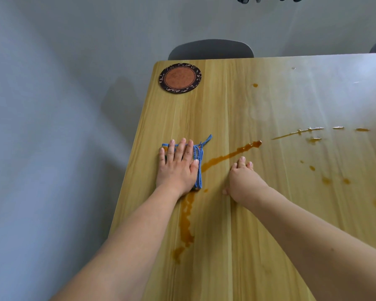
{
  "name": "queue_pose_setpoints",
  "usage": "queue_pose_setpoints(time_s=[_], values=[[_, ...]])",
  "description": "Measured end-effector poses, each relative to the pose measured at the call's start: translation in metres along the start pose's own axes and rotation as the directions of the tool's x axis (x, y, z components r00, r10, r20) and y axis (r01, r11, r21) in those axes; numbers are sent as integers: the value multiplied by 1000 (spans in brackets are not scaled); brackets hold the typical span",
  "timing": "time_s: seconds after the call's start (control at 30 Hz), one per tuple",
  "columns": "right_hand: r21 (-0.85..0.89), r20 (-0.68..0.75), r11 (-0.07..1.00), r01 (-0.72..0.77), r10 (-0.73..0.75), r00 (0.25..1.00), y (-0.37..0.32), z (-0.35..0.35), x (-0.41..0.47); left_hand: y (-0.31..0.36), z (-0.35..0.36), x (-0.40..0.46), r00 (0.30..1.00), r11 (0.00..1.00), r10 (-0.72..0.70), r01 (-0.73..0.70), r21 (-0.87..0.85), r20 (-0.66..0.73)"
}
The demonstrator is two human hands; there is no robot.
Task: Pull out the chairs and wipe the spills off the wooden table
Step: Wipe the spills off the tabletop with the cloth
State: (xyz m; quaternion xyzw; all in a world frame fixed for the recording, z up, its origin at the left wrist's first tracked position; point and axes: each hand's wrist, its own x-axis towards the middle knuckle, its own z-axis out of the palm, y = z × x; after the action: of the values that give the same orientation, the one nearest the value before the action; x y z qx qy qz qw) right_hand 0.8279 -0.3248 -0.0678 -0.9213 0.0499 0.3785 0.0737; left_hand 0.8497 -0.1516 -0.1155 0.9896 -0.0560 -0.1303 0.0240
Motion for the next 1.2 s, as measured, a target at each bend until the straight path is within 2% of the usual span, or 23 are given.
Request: queue_pose_setpoints(time_s=[0.4,0.9,1.13,1.2], values=[[-39,-39,998,-40,39,998,-9,-4,-3,-4,9,-25,999,999,46,-46,9,-10],[-32,-86,999,32,-35,996,-1,-1,-7,-1,22,-64,999,1000,17,-16,15,-30],[27,-131,999,29,-25,991,0,4,-7,0,30,-94,999,1000,11,-10,17,-35],[49,-183,998,46,-37,982,5,10,-10,0,34,-104,999,1000,8,-8,6,-34]])
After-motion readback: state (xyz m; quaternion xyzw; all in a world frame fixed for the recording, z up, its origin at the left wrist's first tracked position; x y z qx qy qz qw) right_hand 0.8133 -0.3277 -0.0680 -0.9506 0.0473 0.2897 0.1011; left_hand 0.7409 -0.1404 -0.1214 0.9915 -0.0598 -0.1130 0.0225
